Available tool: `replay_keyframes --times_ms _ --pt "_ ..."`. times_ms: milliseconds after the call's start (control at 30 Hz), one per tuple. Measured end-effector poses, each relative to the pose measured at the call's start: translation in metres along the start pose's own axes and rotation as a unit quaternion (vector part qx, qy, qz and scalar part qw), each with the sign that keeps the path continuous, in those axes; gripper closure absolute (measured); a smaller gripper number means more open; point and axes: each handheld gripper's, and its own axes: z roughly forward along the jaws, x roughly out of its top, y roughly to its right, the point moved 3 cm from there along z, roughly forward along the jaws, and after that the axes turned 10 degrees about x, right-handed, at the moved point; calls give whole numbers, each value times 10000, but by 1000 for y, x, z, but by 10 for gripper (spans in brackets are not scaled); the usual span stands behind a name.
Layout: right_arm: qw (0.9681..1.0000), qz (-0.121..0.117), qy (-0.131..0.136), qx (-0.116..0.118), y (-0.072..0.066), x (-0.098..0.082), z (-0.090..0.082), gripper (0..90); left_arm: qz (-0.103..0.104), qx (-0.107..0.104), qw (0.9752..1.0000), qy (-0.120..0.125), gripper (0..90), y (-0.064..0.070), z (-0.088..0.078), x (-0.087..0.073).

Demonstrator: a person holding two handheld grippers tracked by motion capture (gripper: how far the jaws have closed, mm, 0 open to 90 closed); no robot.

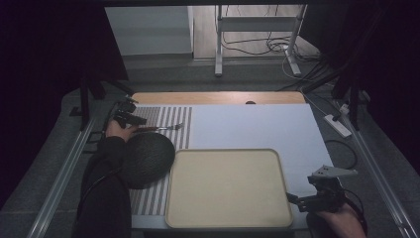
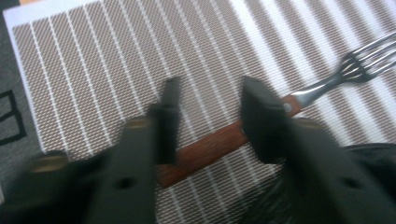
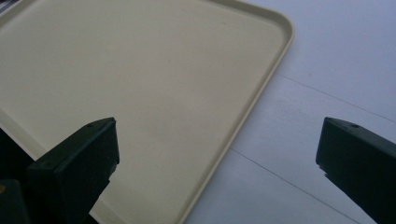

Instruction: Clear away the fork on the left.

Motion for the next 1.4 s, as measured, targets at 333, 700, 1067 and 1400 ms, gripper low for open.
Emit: replay_keyframes --times_ms 333,700,1067,1400 --pt "10000 5 -3 13 0 0 0 0 2 16 9996 -272 891 -11 11 -15" --pt "10000 -38 -42 5 -1 0 1 0 135 -231 9988 -410 891 -11 5 -25" --pt "10000 -38 -37 10 -1 0 1 0 284 -537 9981 -52 566 0 -5 -5" --pt "10000 -61 -34 22 -1 0 1 0 636 -516 9964 -199 71 26 6 14"
